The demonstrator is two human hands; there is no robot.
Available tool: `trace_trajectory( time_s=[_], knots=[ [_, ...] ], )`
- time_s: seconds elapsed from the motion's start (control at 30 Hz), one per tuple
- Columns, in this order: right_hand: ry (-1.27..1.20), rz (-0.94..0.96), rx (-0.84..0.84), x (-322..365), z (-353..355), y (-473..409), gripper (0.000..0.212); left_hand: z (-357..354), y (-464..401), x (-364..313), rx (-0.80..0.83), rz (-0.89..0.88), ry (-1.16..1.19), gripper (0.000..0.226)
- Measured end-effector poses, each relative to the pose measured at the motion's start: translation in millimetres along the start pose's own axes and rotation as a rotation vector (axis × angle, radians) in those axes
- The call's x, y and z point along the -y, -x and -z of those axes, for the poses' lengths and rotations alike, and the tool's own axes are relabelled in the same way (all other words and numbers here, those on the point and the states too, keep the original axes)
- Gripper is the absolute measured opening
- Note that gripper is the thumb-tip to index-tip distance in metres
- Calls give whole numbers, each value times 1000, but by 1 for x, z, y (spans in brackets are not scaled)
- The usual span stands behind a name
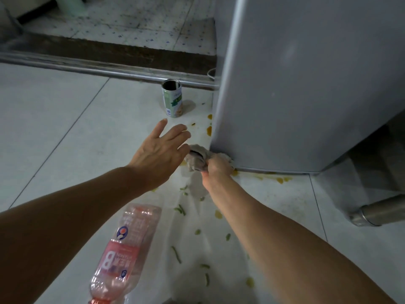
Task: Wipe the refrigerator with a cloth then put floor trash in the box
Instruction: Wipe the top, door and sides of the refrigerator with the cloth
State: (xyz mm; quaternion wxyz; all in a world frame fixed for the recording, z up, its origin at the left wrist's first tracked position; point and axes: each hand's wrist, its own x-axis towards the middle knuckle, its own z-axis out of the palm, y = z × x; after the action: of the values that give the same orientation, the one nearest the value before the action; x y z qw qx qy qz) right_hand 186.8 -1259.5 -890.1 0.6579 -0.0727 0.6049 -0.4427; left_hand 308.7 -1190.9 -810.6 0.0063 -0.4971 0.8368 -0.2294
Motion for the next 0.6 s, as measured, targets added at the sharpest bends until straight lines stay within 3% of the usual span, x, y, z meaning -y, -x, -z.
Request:
trace_trajectory(
  time_s=[0.07,0.23,0.33,0.6],
  knots=[
    [6,65,45,3,13,11,42,9,1,-1,-19,-5,23,35],
    [324,335,170,29,76,49,33,34,-7,-14,-18,-17,20,45],
    [470,455,104,55,119,57,32,51,-23,-26,-12,-38,5,53],
    [468,506,-133,122,216,28,37,77,-82,-85,15,-147,4,55]
  ],
)
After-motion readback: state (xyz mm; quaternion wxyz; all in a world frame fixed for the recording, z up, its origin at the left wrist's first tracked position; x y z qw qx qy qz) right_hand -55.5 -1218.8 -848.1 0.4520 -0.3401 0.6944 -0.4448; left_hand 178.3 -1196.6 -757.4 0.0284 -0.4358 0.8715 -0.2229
